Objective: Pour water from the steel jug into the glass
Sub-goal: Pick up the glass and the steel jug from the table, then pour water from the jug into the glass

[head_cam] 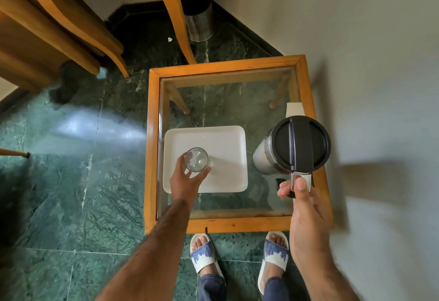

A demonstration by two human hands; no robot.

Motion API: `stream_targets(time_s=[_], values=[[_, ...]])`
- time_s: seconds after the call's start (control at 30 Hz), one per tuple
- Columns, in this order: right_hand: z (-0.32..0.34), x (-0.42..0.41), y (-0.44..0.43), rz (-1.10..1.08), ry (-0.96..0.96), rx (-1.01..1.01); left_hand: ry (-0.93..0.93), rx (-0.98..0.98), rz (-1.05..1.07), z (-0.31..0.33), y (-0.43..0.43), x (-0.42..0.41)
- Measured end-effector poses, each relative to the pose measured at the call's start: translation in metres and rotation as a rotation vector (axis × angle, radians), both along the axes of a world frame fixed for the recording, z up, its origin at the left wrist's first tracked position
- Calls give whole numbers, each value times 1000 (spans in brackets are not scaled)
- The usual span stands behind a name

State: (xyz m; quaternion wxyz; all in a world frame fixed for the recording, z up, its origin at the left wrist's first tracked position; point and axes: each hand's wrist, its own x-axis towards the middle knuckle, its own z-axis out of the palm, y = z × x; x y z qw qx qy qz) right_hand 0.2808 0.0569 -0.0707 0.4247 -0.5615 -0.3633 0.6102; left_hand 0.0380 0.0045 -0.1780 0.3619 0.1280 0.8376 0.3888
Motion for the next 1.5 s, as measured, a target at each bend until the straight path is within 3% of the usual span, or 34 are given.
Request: stream_targets(time_s=[0.13,0.37,0.5,0.63,0.83,1.17,1.5], values=[[3,-5,5,-53,144,-42,28,20,-5,0,5,-3],[18,10,45,-32,104,-82,8,125,-62,34,16,-18],[45,18,72,-184,356,-124,42,191,-141,77,18,-24],[82,35,77,-53,349,-96,67,264,-186,128,20,-25],[178,51,84,171,196,52,90,422,-222,236,23,-10],[380,30,104,363,147,287,186,579,-272,418,30,3],[544,-13,122,649,-53,391,271,624,-234,529,14,0]])
